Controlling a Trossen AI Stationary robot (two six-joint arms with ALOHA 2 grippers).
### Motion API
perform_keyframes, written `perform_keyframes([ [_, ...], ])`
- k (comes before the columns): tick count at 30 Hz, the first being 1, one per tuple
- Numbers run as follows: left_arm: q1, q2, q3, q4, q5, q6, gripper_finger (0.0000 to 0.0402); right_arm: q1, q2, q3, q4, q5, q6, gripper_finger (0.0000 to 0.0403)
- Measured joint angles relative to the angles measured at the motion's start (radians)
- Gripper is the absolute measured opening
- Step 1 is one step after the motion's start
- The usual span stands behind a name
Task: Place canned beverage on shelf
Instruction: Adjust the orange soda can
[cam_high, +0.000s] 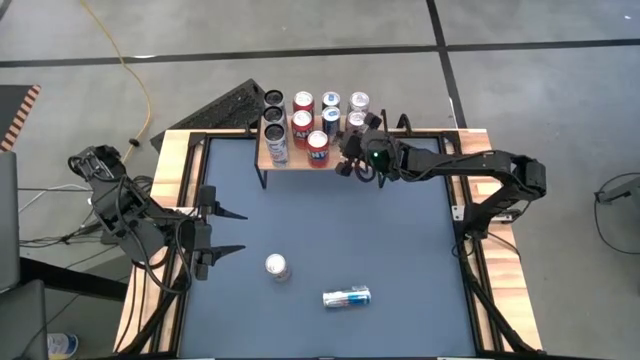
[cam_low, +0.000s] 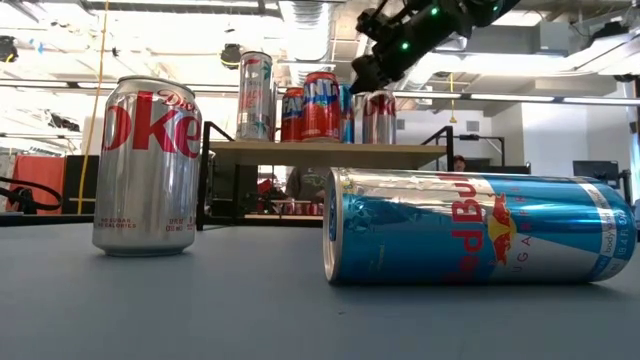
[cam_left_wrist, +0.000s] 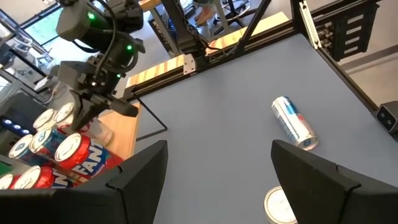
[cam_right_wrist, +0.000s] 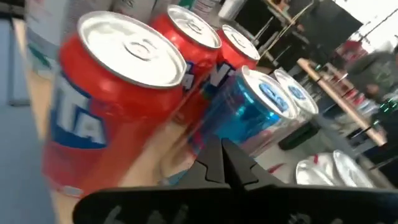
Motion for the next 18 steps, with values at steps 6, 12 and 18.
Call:
perform_keyframes([
  [6, 0.000, 0.000, 0.000, -0.001, 0.000, 0.022, 0.0275, 0.029, 0.034, 0.000, -0.032, 0.003, 0.047, 0.0000],
  [12, 0.000, 0.000, 0.000, -0.002, 0.000, 0.020, 0.0275, 0.025, 0.078, 0.000, 0.020, -0.027, 0.046, 0.0000],
  [18, 0.000, 0.000, 0.000, -0.002, 0.000, 0.019, 0.0275, 0.012, 0.120, 0.000, 0.086, -0.051, 0.038, 0.0000],
])
